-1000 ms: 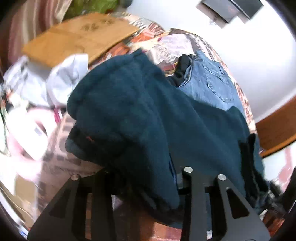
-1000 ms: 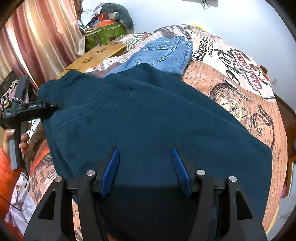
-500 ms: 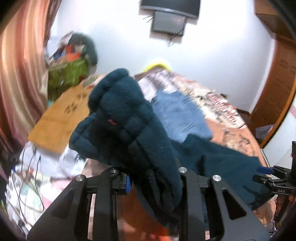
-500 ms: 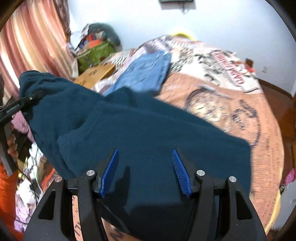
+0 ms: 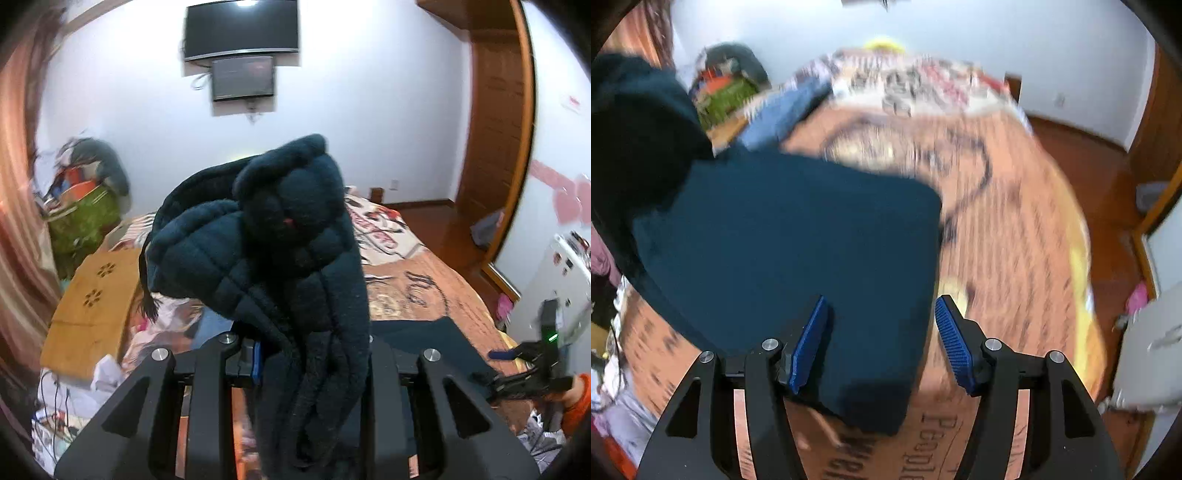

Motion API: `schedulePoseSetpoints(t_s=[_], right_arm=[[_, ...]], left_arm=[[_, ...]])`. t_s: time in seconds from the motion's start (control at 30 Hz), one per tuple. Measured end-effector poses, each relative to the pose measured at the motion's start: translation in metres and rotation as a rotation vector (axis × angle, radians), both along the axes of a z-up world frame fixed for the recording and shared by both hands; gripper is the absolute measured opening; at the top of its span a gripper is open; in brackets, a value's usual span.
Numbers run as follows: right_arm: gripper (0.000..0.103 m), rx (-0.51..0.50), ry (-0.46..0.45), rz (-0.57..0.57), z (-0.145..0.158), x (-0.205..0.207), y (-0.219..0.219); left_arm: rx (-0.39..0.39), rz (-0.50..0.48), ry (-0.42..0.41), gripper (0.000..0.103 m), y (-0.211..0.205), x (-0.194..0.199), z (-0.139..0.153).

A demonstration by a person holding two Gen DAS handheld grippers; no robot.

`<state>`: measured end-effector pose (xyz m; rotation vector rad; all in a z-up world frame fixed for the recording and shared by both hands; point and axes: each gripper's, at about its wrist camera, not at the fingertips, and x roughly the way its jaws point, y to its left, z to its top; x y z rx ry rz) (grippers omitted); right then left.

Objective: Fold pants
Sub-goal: 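Fold the lifted sweatpants over with the left tool toward the right tool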

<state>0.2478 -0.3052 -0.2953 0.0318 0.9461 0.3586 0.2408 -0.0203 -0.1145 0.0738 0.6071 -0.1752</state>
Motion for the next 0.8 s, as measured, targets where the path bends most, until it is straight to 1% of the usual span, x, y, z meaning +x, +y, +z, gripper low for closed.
schedulePoseSetpoints(t_s=[0.07,0.13,0.27,0.37,0.5,0.63,0.7,0.8], right_arm=[[0.057,0.066,0.004,-0.025,-0.008,-0.001,-0.005],[0.057,0.093,0.013,-0.029,-0.008,0.001,-0.007],[0.057,0.1,-0.002,-0.022,-0.008,0.0,-0.007],[0.057,0.118,0.0,-0.026,-0.009,0.001,-0.008],[0.057,0.132,-0.001,-0.034,-0.011,-0.004,-0.012],[0.057,0.137,-0.001,-0.039,-0.01,-0.006,-0.012],[0.057,0.139,-0.001,-0.041,-0.01,-0.006,-0.013],[0.057,0.143,0.001,-0.044,-0.01,-0.007,-0.013]], left_arm=[[0.014,-0.038,0.011,0.025,-0.019,0.003,-0.002],[0.028,-0.075,0.024,0.025,-0.036,0.006,-0.006],[0.04,-0.152,0.065,0.025,-0.067,0.009,-0.018],[0.026,-0.204,0.111,0.025,-0.088,0.015,-0.031],[0.019,-0.274,0.198,0.025,-0.119,0.023,-0.059],[0.037,-0.327,0.312,0.025,-0.146,0.025,-0.1],[0.068,-0.343,0.338,0.027,-0.154,0.022,-0.119],[0.124,-0.348,0.346,0.028,-0.162,0.016,-0.135]])
